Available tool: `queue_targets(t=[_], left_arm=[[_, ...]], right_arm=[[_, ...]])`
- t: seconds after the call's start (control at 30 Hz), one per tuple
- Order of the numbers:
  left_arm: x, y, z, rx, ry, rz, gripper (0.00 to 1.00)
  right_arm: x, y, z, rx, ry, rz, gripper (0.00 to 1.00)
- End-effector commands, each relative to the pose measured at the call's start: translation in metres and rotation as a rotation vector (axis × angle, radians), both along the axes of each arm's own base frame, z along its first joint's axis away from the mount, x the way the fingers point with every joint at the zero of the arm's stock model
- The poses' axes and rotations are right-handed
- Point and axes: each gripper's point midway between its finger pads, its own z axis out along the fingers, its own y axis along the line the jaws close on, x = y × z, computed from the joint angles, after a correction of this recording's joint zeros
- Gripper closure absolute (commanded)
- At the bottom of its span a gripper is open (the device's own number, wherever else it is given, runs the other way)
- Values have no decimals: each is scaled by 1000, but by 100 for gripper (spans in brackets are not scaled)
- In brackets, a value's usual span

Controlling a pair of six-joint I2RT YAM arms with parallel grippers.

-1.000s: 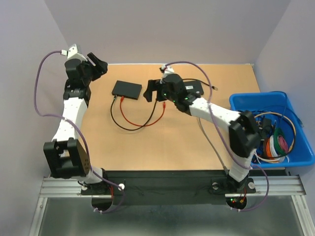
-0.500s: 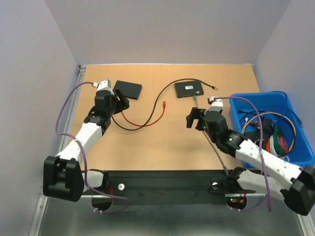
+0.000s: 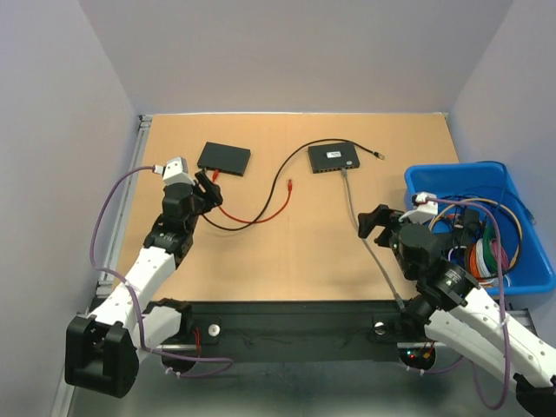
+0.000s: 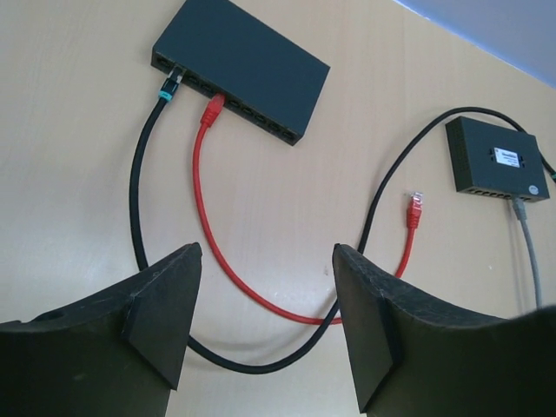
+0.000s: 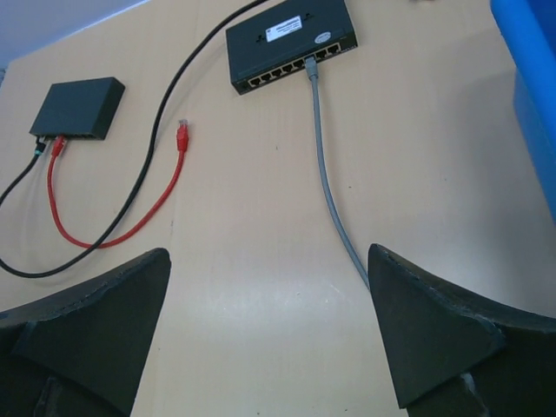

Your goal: Insert the plug into the switch port

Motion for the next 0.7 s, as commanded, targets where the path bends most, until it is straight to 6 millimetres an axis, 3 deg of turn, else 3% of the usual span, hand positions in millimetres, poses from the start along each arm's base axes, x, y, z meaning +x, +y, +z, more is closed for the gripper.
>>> queue_targets(t=[0.0, 0.23, 0.43, 0.53, 0.67], left_arm=[[-3, 14, 9, 14, -82, 66, 28], [-18, 38, -11, 79, -125, 155, 28], [-24, 46, -1, 92, -213, 177, 27], [-19, 53, 4, 107, -225, 224, 27], [-1, 62, -5, 169, -157, 285, 28]], right_arm=[[-5, -15, 9, 27, -15, -66, 0], [-9, -32, 3, 39, -8, -151, 0], [-10, -41, 6, 50, -29, -190, 0], [-10, -38, 3, 50, -20, -179, 0], [-9, -36, 2, 42, -10, -174, 0]])
